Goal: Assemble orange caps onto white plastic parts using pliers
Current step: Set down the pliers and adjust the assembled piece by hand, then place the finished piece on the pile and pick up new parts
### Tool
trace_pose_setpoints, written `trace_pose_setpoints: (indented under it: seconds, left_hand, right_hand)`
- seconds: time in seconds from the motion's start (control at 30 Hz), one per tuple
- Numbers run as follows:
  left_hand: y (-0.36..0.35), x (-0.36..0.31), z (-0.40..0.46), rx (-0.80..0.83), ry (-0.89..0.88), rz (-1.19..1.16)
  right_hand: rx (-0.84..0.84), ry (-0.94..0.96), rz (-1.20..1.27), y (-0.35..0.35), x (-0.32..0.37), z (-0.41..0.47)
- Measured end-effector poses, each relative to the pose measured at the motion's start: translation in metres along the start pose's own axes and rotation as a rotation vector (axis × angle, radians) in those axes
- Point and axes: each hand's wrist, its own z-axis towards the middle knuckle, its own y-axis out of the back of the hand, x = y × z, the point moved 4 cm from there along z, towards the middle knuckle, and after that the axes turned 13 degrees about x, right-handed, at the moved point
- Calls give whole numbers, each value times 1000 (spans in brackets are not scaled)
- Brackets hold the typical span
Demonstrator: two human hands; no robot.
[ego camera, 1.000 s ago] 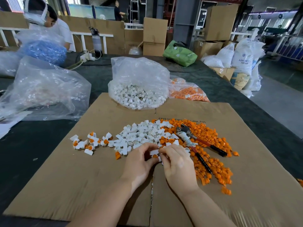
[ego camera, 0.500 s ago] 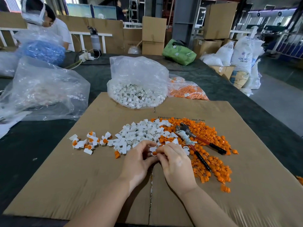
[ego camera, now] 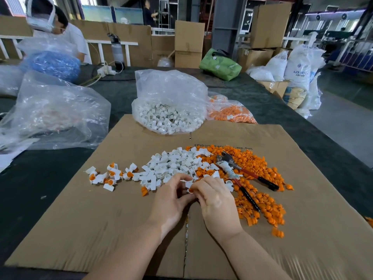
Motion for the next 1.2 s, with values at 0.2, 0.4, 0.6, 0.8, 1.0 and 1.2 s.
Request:
trace_pose_setpoints:
  seconds: [0.2,0.4,0.6,0.8,1.0,1.2]
  left_hand:
    - [22,1,-5,-278,-43,35]
    - [92,18,-4,-586,149,317]
    - [110,36,-6,-550,409,564]
    - [105,33,-6,-549,375,583]
    - [70,2,-2,-439,-3,511]
    - [6,-15,3,77,-232,477]
  right_hand:
    - [-33,-62,5,0,-2,-2]
    - [-23,-48,-33,-2,-2,-2]
    - [-17,-58,-42,-2,-2,-1]
    - [3,-130,-41,-4,-6,-2]
    - [-54,-229,-93,-1,-10,-4]
    - [-47,-353,-52,0,-14,-7]
